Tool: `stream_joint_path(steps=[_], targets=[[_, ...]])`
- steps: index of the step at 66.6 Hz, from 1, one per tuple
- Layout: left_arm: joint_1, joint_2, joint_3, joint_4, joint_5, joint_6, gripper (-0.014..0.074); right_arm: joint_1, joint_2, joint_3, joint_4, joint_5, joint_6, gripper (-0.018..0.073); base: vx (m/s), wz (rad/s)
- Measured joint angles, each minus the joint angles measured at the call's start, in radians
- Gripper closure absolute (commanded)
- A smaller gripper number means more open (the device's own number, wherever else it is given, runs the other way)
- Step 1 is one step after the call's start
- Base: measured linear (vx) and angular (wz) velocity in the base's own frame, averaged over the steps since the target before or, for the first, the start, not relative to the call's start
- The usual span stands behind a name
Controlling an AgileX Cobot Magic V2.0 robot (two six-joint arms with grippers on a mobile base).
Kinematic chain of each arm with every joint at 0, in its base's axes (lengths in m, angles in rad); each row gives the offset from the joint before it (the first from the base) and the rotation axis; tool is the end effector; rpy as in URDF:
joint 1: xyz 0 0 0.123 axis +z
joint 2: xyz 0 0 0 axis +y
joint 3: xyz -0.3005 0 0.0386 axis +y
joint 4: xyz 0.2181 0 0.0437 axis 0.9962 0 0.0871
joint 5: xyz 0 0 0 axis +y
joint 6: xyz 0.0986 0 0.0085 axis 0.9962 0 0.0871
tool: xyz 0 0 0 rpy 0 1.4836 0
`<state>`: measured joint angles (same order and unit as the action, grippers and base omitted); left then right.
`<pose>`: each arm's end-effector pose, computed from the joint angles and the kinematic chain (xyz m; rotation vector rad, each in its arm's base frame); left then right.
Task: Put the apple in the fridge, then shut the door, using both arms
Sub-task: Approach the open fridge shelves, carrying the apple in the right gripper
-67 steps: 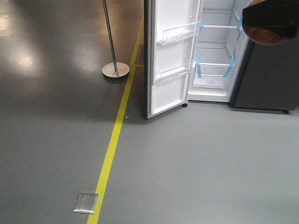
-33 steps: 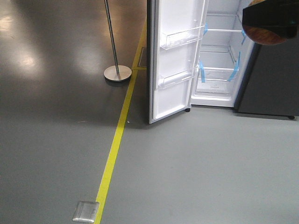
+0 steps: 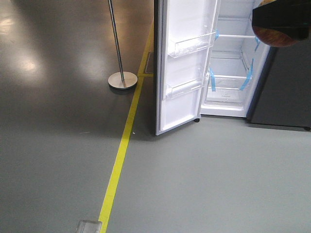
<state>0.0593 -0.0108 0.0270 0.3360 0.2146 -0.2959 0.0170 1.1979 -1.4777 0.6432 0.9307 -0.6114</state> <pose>0.0153 0.0079 0.1854 -0.0749 1.7024 0.1286 0.2011 0.0511 0.4810 -0.5155 1.9188 0.3948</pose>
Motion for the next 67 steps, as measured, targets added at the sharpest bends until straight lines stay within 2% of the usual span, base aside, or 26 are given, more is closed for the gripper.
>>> stream_joint_path(steps=[67], targets=[[0.0,0.0,0.0,0.0,0.0,0.0,0.0604,0.0,0.0,0.0,0.0,0.001,0.0,0.0373,0.11,-0.04]])
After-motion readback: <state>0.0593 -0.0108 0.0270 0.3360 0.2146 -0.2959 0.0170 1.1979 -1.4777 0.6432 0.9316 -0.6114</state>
